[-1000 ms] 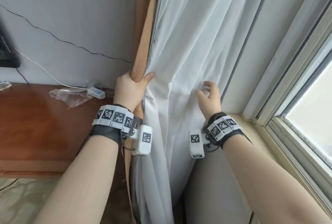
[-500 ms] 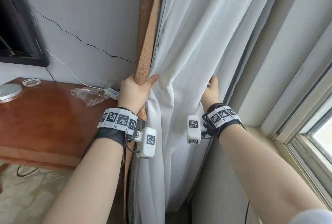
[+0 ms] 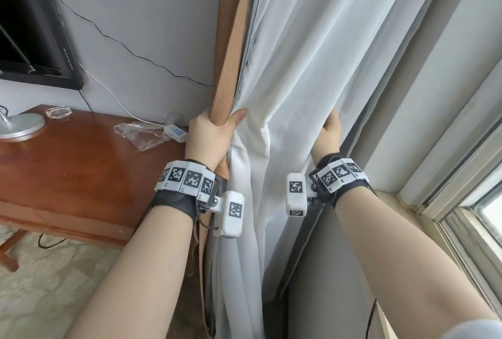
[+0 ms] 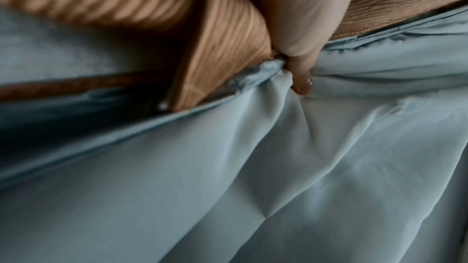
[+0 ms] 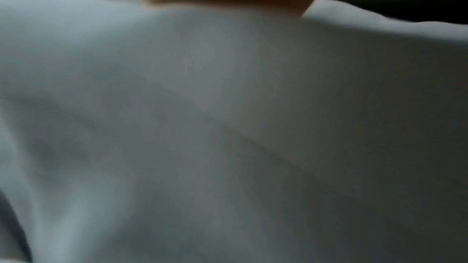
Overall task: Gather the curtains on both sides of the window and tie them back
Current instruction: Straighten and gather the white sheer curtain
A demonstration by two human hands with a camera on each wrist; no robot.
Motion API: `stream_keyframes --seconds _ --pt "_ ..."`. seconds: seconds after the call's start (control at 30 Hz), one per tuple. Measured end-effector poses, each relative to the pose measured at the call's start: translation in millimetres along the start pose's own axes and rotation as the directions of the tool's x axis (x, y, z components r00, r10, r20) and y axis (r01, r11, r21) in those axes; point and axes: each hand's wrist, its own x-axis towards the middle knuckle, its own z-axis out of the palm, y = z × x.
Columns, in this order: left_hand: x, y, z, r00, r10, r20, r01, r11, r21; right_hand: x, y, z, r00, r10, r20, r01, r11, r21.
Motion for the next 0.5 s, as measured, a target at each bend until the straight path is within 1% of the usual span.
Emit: stream_keyframes --seconds 0.03,0.1,0.17,0.23,0.3,0.37,0.43,0.5 --pt "-3 0 2 1.000 -0.005 0.018 0.004 1.000 0.008 -4 3 -10 0.999 -0.003 -0.042 0.002 1.000 -0.022" --pt "-1 0 4 1.000 0.003 -0.010 -0.002 0.999 0.038 -3 6 -24 0.996 -0.018 -0.086 0.010 0.995 -0.102" --pt "0 0 7 1.000 0.017 0.004 -0.017 0.999 0.040 -11 5 -43 0.993 -0.052 -0.109 0.031 0.983 -0.182" --pt "0 2 11 0.999 0.036 0.020 -0.037 0.999 0.036 -20 1 -58 0.989 -0.084 -0.121 0.057 0.975 -0.213" --pt "-2 4 15 0.998 0.043 0.040 -0.044 0.999 0.022 -30 -6 -69 0.983 -0.114 -0.146 0.064 0.949 -0.309" --pt "-4 6 18 0.996 0.030 0.087 -0.031 1.000 0.007 -39 -13 -76 0.968 -0.155 -0.197 0.064 0.913 -0.402" --pt "-9 8 20 0.990 0.031 0.138 -0.030 0.999 -0.011 -45 -15 -82 0.944 -0.165 -0.286 0.034 0.910 -0.413" --pt "-14 11 20 0.983 0.048 0.176 -0.043 0.998 -0.036 -51 -17 -84 0.915 -0.114 -0.388 -0.041 0.929 -0.369"
